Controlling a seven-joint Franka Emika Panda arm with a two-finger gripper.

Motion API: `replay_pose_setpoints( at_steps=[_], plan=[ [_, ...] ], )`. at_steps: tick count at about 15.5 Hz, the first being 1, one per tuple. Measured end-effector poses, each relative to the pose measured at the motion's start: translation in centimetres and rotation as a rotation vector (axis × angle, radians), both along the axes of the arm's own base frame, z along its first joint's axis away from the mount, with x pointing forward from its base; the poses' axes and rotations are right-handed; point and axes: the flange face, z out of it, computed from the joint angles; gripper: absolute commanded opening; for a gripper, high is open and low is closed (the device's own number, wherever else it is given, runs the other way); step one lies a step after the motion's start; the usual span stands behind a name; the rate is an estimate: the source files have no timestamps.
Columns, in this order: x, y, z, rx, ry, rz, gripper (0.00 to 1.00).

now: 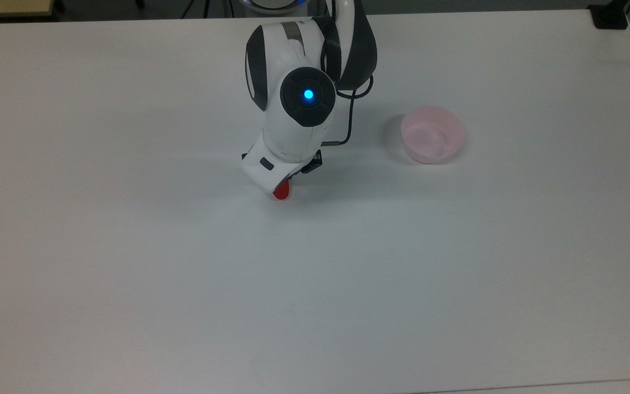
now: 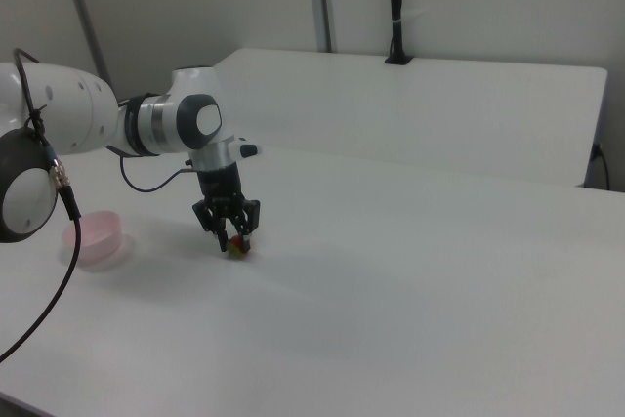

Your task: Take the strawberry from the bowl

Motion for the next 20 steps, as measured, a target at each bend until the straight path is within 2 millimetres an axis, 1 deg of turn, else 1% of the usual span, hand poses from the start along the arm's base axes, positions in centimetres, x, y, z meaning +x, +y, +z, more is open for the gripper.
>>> replay_pose_setpoints(
  at_steps=[1,3,4,5,7,9,11,13,15,16,17,18,20],
  plan=[
    [0.1,-0.5,0.2,-0.003,-0.003,-0.007,1.00],
    [0.4,-1.4,1.0,-0.004,-0.019,-0.021,1.00],
    [0.5,-1.7,2.0,-0.003,-0.034,-0.026,1.00],
    [0.6,-1.8,3.3,-0.004,-0.056,-0.029,1.00],
    [0.5,-2.0,7.0,-0.006,-0.109,-0.033,1.00],
    [-0.4,-2.3,11.4,-0.005,-0.139,-0.053,1.00],
    [-2.0,-3.3,16.4,0.034,-0.163,-0.103,1.00],
    [-4.1,-5.0,21.1,0.073,-0.177,-0.163,1.00],
    [-6.4,-6.7,24.7,0.102,-0.175,-0.217,1.00],
    [-7.4,-7.4,25.9,0.118,-0.177,-0.238,1.00],
    [-8.2,-7.8,26.7,0.128,-0.182,-0.252,1.00],
    [-8.8,-8.0,27.0,0.132,-0.185,-0.259,1.00],
    [-9.3,-8.0,26.9,0.131,-0.178,-0.261,1.00]
  ],
)
